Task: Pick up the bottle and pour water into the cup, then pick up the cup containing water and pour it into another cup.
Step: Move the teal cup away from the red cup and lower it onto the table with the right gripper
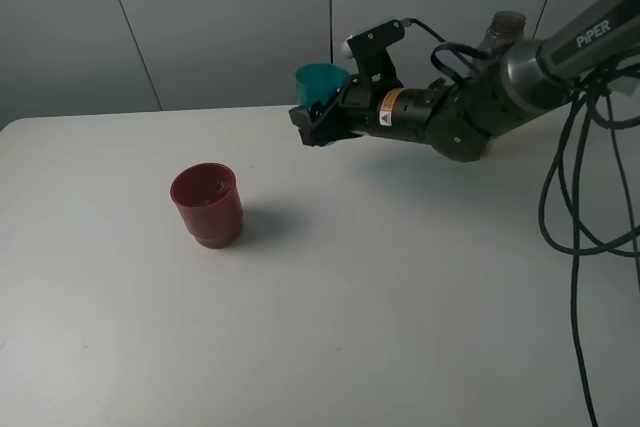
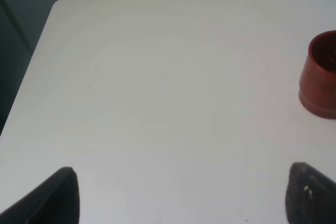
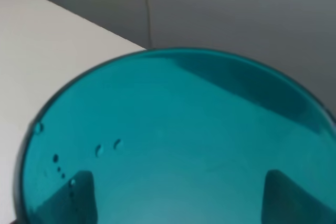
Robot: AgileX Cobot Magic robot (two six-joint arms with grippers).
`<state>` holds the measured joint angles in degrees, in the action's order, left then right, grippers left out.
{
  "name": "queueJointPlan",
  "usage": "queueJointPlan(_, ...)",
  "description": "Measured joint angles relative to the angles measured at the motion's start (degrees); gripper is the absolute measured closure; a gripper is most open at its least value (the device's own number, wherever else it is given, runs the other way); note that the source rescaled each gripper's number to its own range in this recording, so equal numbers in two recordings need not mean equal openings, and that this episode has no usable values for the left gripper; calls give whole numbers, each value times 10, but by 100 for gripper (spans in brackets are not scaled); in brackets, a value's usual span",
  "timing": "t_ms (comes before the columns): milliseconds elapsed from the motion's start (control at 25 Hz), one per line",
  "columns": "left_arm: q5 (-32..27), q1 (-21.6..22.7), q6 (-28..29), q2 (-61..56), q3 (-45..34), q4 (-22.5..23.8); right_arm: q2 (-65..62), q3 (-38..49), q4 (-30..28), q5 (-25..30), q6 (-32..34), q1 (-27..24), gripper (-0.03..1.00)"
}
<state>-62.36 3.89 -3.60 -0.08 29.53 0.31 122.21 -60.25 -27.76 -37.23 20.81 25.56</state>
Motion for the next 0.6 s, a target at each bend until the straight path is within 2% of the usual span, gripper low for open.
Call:
queueJointPlan(80,0,0,0,0,0,0,0,17,30,-3,1,-13,91)
queueJointPlan(200,0,0,0,0,0,0,16,24,45,-23,-8,-20,91)
queueJointPlan(480,0,0,0,0,0,0,66,27,92,-47,-106,-21,91)
queueJointPlan(600,0,0,0,0,0,0,75,27,102,-49,-125,-22,91)
